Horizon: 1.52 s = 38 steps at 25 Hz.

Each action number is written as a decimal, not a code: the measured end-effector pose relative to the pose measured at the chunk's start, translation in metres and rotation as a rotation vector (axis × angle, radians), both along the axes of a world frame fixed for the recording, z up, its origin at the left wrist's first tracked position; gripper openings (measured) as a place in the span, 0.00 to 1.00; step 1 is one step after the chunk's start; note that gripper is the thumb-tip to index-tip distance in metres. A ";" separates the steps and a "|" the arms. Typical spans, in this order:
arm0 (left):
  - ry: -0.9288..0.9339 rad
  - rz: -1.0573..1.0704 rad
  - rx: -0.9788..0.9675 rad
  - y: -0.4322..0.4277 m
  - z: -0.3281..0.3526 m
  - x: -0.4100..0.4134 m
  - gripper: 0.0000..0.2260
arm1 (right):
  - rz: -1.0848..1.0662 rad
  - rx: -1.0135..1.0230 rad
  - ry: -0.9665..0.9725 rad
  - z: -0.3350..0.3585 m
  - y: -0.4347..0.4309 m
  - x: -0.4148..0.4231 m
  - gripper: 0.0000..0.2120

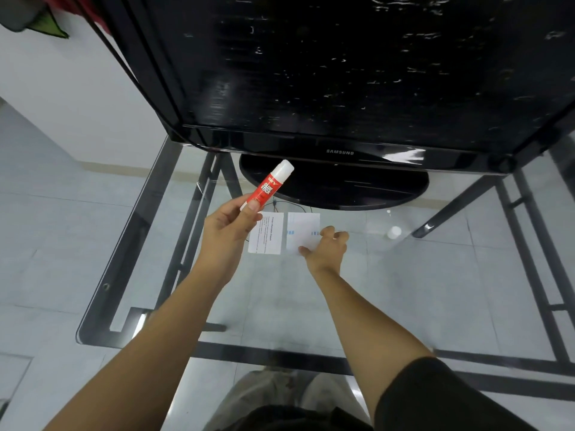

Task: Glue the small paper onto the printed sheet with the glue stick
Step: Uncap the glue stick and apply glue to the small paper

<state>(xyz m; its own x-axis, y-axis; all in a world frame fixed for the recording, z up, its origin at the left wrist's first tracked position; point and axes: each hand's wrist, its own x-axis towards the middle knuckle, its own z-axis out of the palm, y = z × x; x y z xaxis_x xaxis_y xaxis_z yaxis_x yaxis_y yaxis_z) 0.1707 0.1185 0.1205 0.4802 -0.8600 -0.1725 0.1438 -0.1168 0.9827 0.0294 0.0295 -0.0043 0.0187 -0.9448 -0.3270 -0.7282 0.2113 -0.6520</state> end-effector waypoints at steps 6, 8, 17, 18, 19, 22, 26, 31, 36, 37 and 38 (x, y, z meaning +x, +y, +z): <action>0.053 -0.037 -0.029 0.002 -0.008 -0.003 0.08 | 0.059 0.005 -0.067 0.001 0.001 -0.013 0.19; 0.111 -0.044 -0.021 0.000 -0.016 -0.009 0.11 | 0.072 -0.010 -0.056 0.001 0.004 -0.030 0.19; 0.247 -0.140 0.174 -0.019 -0.078 -0.048 0.13 | 0.278 -0.103 0.017 -0.004 0.004 -0.118 0.18; 0.226 -0.163 0.198 -0.020 -0.084 -0.050 0.11 | 0.308 -0.104 0.031 -0.005 0.002 -0.123 0.19; 0.200 -0.188 0.219 -0.021 -0.090 -0.051 0.10 | 0.337 -0.100 0.046 -0.007 0.001 -0.126 0.19; 0.128 -0.220 0.260 -0.023 -0.102 -0.053 0.06 | 0.419 -0.106 0.090 -0.010 -0.003 -0.129 0.19; 0.096 -0.193 0.260 -0.027 -0.108 -0.054 0.05 | 0.480 -0.146 0.128 -0.013 -0.007 -0.128 0.19; 0.228 -0.132 0.203 -0.029 -0.111 -0.062 0.06 | 0.581 -0.292 0.271 -0.025 -0.011 -0.133 0.19; 0.653 0.158 0.118 -0.039 -0.105 -0.075 0.06 | 0.713 -0.271 0.403 -0.040 -0.013 -0.141 0.27; 0.707 0.188 0.111 -0.043 -0.105 -0.076 0.07 | 0.719 -0.274 0.428 -0.042 -0.012 -0.142 0.27; 0.722 0.183 0.113 -0.046 -0.106 -0.076 0.06 | 0.718 -0.280 0.439 -0.044 -0.012 -0.143 0.27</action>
<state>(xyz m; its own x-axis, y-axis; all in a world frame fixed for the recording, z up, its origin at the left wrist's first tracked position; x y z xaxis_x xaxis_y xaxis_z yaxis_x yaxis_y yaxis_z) 0.0944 0.0729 0.0147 0.3476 -0.7359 -0.5810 0.7745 -0.1240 0.6203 -0.1131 0.0179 -0.0483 0.5650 -0.7998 -0.2027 -0.8204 -0.5183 -0.2414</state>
